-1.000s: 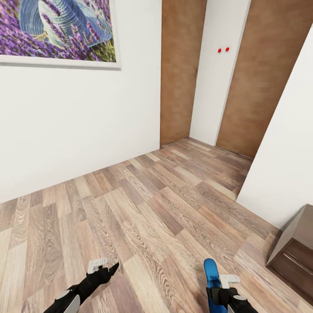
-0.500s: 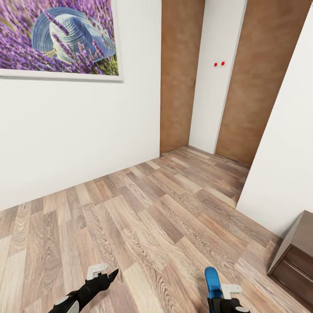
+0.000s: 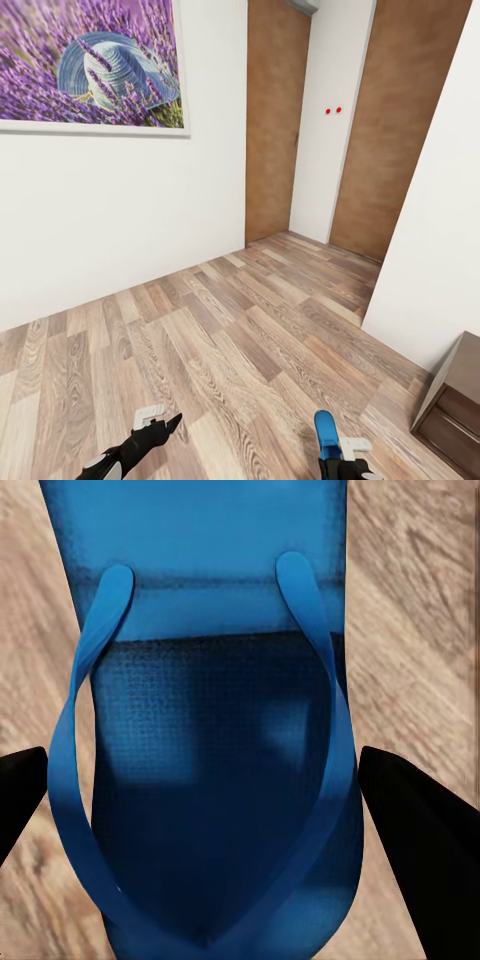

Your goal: In the bedroom, move the book from the bed onto either nightstand, and place the two sandals side by side next to the bed.

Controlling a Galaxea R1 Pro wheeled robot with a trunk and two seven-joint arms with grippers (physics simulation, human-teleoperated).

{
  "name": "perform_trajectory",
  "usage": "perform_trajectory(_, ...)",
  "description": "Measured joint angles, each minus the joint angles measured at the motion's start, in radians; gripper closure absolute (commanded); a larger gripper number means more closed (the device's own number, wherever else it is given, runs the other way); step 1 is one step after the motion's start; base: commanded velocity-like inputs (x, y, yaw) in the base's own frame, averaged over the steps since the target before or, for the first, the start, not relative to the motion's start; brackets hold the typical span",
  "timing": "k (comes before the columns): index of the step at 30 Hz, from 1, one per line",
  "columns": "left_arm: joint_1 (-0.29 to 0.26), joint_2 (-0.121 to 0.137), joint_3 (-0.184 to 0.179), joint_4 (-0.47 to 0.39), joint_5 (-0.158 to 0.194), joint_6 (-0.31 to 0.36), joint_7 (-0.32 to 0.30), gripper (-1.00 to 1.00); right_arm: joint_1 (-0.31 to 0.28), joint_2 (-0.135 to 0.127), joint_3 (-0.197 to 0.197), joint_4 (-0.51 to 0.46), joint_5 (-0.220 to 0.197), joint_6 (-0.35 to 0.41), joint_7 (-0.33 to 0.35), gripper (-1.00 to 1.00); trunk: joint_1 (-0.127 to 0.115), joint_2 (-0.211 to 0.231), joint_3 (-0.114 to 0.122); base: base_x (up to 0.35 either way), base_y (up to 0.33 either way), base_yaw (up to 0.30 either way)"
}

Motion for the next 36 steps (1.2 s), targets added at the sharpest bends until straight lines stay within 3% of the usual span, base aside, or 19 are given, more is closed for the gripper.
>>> perform_trajectory(10,0.0,0.0,0.0,0.0,0.0,0.0,0.0,-1.0,0.0,0.0,0.001,0.0,0.0,0.0,0.0,1.0,-0.038,0.07,0.031,0.0,0.0,0.0)
perform_trajectory(29,0.0,0.0,0.0,0.024,0.001,-0.009,0.0,-1.0,0.0,0.001,0.0,0.018,0.0,0.0,-0.001,1.0,-0.038,0.07,0.031,0.0,0.0,0.0)
perform_trajectory(36,0.0,-0.001,0.0,0.026,-0.001,-0.018,0.0,-1.0,0.0,0.001,0.0,0.045,-0.001,0.0,0.0,1.0,-0.038,0.07,0.031,0.0,0.0,-0.178)
